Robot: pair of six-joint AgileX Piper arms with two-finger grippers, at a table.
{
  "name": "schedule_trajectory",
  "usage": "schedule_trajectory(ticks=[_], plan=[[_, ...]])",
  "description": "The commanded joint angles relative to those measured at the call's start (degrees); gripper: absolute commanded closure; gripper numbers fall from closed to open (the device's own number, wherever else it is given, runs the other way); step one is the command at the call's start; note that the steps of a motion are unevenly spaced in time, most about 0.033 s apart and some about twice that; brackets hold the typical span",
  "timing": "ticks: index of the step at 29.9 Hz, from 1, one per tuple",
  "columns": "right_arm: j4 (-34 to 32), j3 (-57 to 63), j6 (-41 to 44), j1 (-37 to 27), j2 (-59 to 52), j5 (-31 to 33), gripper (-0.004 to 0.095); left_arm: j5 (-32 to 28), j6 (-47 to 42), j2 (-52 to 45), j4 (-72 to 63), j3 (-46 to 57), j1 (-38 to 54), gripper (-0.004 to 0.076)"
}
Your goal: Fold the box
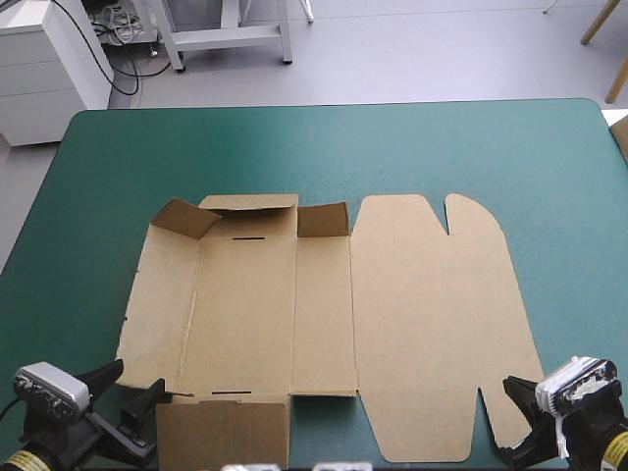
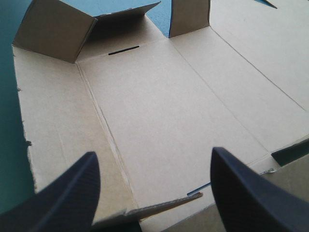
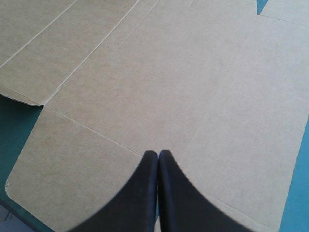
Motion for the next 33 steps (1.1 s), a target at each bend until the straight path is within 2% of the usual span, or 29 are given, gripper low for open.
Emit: schedule_trajectory(ticks=[1,8,13,22,27,33], plan=[[-0.7,-1.5,-0.1,-0.3,0.7,-4.0,0.0926,-4.3,-0.5,1.0,-2.1,-1.2,-0.3,0.0249],[-0.9,-1.5,-0.1,-0.3,0.7,-8.6,0.0926,-4.6,-0.2,1.6,-1.7,-1.2,-0.3,0.0253],[-1.3,-1.4,-0.5,-0.3,0.7,-11.3,0.0926,-4.4,-0.3,6.2,-1.4,-2.8,-0.3,0.0253],[-1.3,-1.3,-1.2,-0.3,0.7,-10.3,0.0926,-1.1,-1.3,24.6,0.2,-13.1,-0.3,0.0253],[-1.3,-1.3,-1.8,-0.3,0.7,-10.2,0.0926,6.2,-1.3,36.5,1.6,-22.1,-0.3,0.0253],[-1.3,-1.3,-1.8,-0.3,0.7,-9.8,0.0926,10.8,-1.3,47.9,2.2,-31.1,-0.3,0.0253]])
